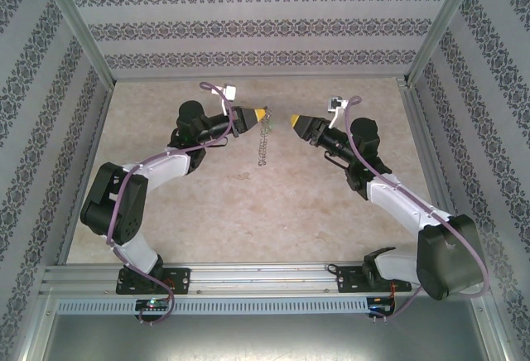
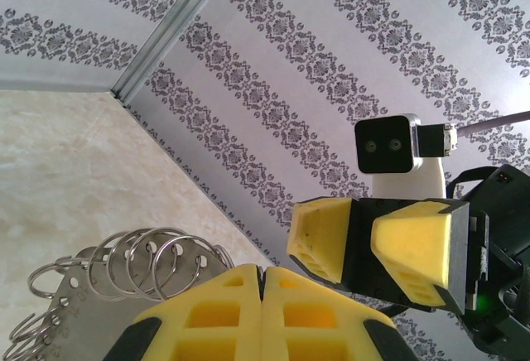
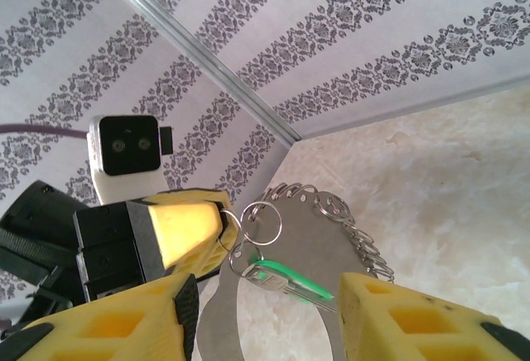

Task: Put the keys on the keyring

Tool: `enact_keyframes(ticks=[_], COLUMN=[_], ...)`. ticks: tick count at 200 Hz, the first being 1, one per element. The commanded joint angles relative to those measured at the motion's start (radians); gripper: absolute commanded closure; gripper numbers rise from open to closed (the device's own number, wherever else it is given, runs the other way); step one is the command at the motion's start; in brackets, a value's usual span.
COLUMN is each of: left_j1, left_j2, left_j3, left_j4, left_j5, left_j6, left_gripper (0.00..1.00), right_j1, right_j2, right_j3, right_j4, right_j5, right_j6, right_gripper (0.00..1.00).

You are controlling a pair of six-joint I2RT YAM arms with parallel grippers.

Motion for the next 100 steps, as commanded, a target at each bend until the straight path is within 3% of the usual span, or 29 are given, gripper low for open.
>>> enact_keyframes(ticks=[1, 100], left_j1=[-0.009, -0.009], left_j2=[-0.048, -0.138], left_j3=[-0.016, -0.085], left_j4=[0.092, 0.046], left_j5=[-0.023, -0.084], left_j6=[0.015, 0.054], left_gripper=[1.0, 1.0], right_j1=[-0.01, 0.01], right_j2=[0.003, 0.023], right_j3=[-0.014, 0.02], right_j4=[0.047, 0.061], right_j5=[0.028, 0.028], right_j6=[0.028, 0.099], right_gripper=[0.51, 0.51])
